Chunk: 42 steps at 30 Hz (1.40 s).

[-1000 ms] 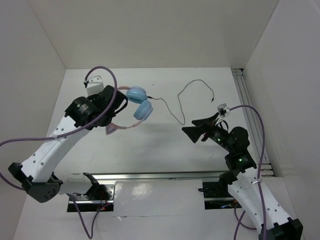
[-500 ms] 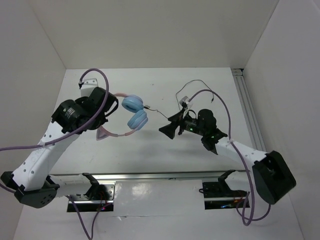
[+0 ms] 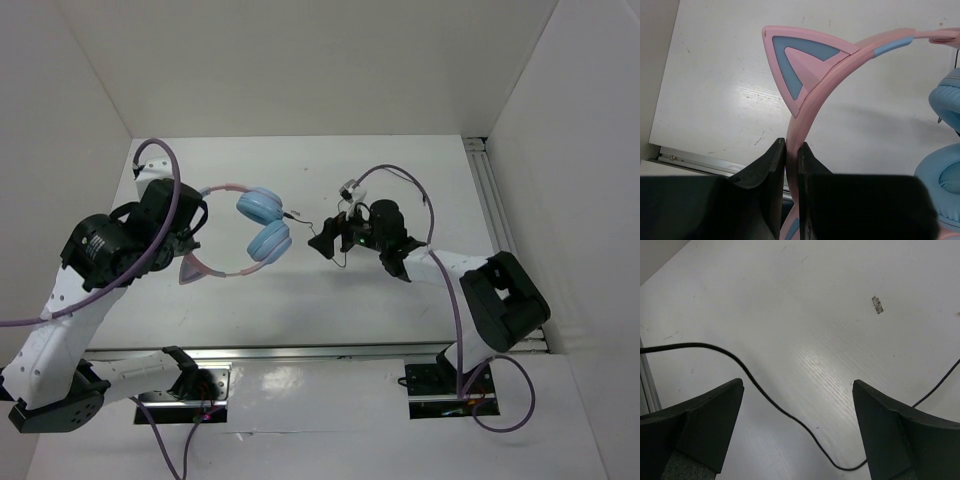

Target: Wrap the headphones

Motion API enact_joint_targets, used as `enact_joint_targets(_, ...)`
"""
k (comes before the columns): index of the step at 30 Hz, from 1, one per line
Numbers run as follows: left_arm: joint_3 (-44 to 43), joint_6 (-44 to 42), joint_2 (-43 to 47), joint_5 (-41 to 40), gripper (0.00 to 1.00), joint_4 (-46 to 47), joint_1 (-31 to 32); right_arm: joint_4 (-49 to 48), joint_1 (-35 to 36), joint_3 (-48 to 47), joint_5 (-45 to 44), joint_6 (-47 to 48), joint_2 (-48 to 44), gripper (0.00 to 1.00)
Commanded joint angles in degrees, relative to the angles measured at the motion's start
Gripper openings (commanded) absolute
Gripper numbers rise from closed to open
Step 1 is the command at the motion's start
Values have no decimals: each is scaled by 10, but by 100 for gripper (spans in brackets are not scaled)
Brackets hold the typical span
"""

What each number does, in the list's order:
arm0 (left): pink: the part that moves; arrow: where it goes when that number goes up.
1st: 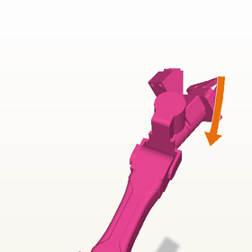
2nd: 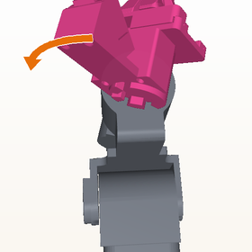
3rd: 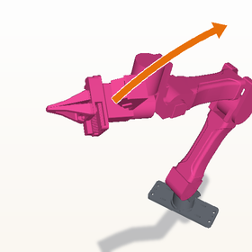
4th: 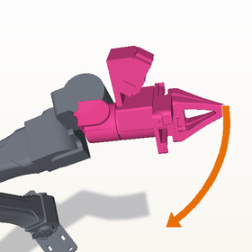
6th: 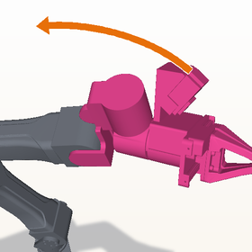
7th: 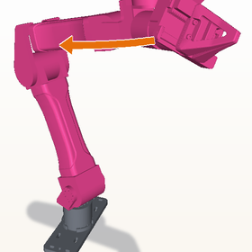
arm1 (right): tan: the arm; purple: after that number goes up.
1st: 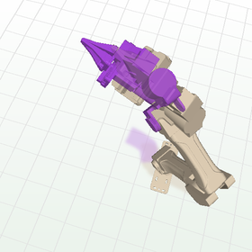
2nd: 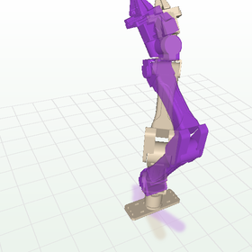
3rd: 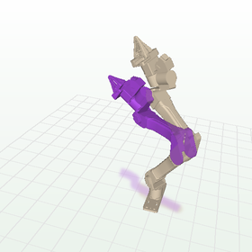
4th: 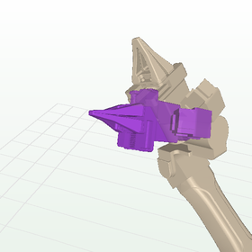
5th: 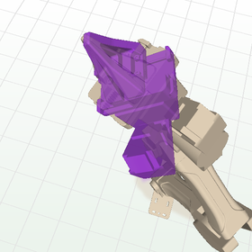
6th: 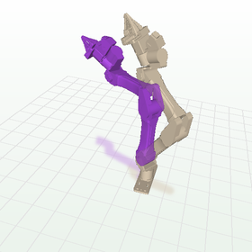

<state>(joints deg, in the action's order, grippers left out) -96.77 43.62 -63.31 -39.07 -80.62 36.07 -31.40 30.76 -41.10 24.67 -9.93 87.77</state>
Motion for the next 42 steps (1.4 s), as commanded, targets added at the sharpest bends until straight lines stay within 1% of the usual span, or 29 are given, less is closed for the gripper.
enact_joint_targets(1,-20,-2,6,7,0,24,-5,-48,2,-48,-3,18,37,94)
enact_joint_targets(2,-20,-2,12,7,0,24,-5,-48,2,-54,4,18,48,89)
enact_joint_targets(4,-31,-2,12,7,0,24,-5,-48,2,-65,35,18,69,70)
enact_joint_targets(5,-31,-2,12,1,0,24,-5,-58,2,-65,43,13,85,41)
enact_joint_targets(7,-36,3,12,1,0,24,-5,-81,2,-59,50,-6,95,26)
enact_joint_targets(8,-36,3,12,1,0,24,-5,-97,2,-42,50,-13,95,23)
enact_joint_targets(9,-36,3,12,1,0,24,-5,-127,2,-34,50,-20,101,17)
enact_joint_targets(12,-31,3,12,-6,0,30,-5,-135,2,-22,50,-32,101,0)
enact_joint_targets(14,-12,-2,12,-17,0,30,-5,-125,8,-14,30,-32,92,0)
enact_joint_targets(16,4,-21,12,-35,0,43,-5,-90,13,4,-7,-26,48,0)
enact_joint_targets(17,28,-27,12,-49,0,55,-5,-76,18,19,-57,-26,4,0)
enact_joint_targets(18,41,-33,12,-55,0,61,-5,-60,18,26,-86,-17,-20,0)
enact_joint_targets(19,54,-38,3,-61,0,67,-5,-21,26,26,-118,-3,-44,0)
enact_joint_targets(20,80,-51,-2,-61,0,76,-5,1,32,31,-178,4,-68,0)
enact_joint_targets(21,88,-51,-11,-61,0,85,-5,21,40,31,-199,12,-90,0)
enact_joint_targets(22,94,-61,-16,-38,0,105,-5,63,40,26,-221,20,-131,0)
enact_joint_targets(23,102,-81,-24,-22,0,120,-5,83,56,21,-261,36,-149,0)
enact_joint_targets(24,126,-98,-24,-5,0,140,-5,100,62,21,-275,41,-166,0)
enact_joint_targets(25,141,-118,-24,41,0,192,-5,133,68,4,-275,47,-193,0)
enact_joint_targets(26,157,-151,-24,66,0,214,-5,150,73,-5,-275,62,-203,0)
enact_joint_targets(27,185,-167,-24,89,0,235,-5,167,87,-13,-290,68,-211,0)
enact_joint_targets(28,198,-183,-24,138,0,255,2,183,94,-32,-291,74,-225,0)
enact_joint_targets(29,205,-193,-30,162,0,278,2,209,100,-39,-291,90,-226,0)
enact_joint_targets(32,221,-245,-49,259,0,303,31,257,121,-68,-291,116,-233,0)
enact_joint_targets(34,215,-259,-65,297,0,309,63,283,130,-89,-291,128,-226,0)
enact_joint_targets(35,214,-265,-72,303,0,309,75,304,139,-94,-298,134,-226,0)
enact_joint_targets(37,209,-276,-79,310,0,309,112,311,147,-94,-321,142,-215,0)
enact_joint_targets(39,204,-295,-79,326,0,309,131,318,152,-94,-321,142,-215,0)
enact_joint_targets(42,204,-306,-79,349,0,309,170,318,152,-101,-292,148,-203,0)
